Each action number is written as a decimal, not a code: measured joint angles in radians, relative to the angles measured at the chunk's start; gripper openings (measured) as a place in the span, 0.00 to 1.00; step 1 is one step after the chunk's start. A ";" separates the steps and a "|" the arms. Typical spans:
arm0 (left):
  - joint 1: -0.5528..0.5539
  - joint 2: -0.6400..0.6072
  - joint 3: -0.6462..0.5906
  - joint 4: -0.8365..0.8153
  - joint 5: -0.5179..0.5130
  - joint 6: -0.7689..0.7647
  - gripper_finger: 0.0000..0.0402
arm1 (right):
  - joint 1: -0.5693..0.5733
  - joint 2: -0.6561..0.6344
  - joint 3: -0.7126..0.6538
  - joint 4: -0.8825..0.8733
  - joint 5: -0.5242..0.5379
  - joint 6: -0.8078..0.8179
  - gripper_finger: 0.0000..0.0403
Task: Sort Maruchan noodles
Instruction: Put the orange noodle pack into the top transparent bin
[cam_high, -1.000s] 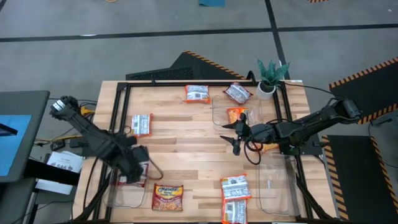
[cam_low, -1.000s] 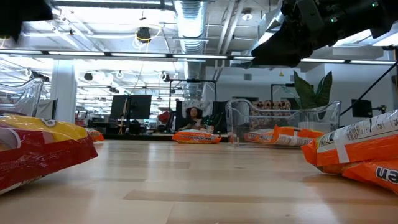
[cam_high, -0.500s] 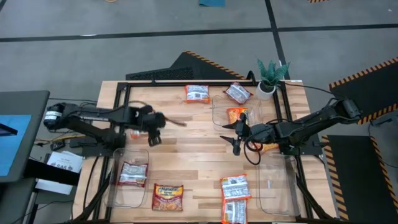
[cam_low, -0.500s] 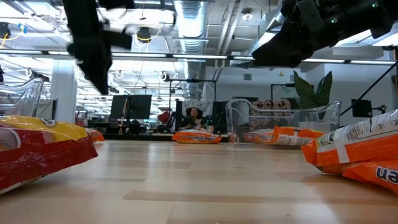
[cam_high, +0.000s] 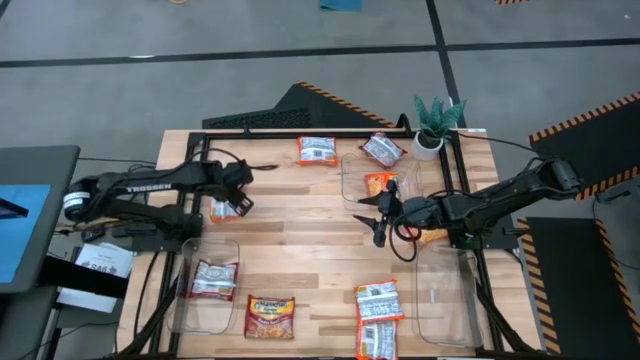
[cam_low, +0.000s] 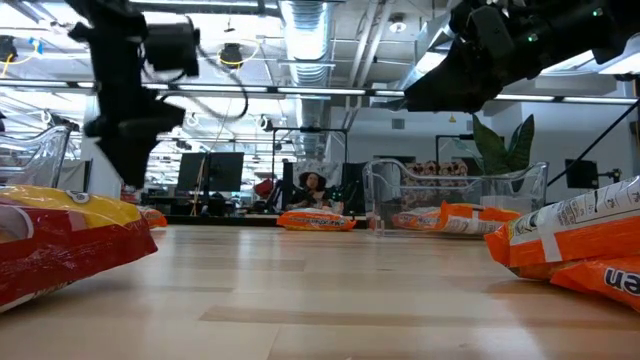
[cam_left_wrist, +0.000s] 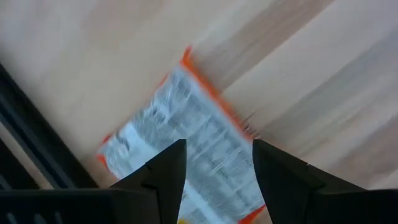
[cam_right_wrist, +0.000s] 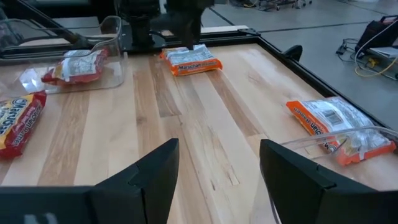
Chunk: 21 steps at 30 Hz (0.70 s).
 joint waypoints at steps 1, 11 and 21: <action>0.011 0.000 -0.019 0.001 -0.004 -0.005 0.43 | 0.000 0.000 0.000 0.000 0.000 0.000 0.62; 0.038 -0.004 -0.155 0.181 0.046 -0.060 0.43 | 0.000 0.000 0.000 -0.006 -0.001 0.003 0.62; 0.038 0.087 -0.232 0.629 0.169 -0.053 0.43 | 0.000 0.000 0.000 -0.006 -0.001 0.003 0.62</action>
